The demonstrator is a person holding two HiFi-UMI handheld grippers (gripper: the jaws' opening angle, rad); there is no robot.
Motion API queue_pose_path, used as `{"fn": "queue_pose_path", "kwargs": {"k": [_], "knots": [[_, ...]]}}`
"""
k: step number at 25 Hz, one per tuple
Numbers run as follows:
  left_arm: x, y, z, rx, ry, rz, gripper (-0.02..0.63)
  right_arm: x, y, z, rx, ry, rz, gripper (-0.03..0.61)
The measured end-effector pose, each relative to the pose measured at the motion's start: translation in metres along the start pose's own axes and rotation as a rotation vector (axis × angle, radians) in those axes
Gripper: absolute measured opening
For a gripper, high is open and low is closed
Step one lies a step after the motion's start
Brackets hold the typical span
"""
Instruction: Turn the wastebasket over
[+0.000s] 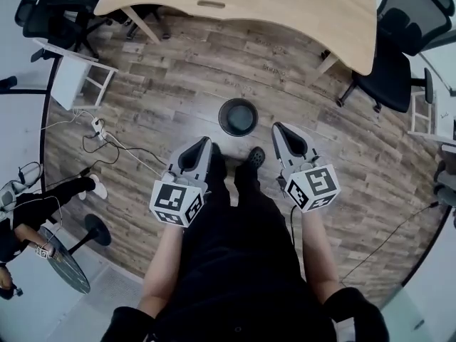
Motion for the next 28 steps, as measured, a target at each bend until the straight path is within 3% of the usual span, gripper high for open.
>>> {"fn": "queue_pose_path", "kwargs": {"k": [10,20,28], "knots": [[0.034,-0.027,-0.035,0.078,0.046,-0.043,0.017,-0.003,-0.038,-0.049,0.146,0.063,0.019,0.032],[0.081,-0.087,-0.095,0.154,0.077,-0.109,0.017,-0.029,-0.085,-0.127,0.282,0.042,-0.057,0.032],[0.123,-0.142,-0.145,0.215,0.094,-0.163,0.017,-0.058,-0.125,-0.18,0.331,0.033,-0.097,0.032]]}}
Point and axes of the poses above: the fingertips, and each gripper's own axes: y backward along the fingers, x to its left, z out of its top, the point moved 10 cm from there along y, backward along the fingers, and after that the axes turned 9 degrees about -x, right-handed, at the moved point
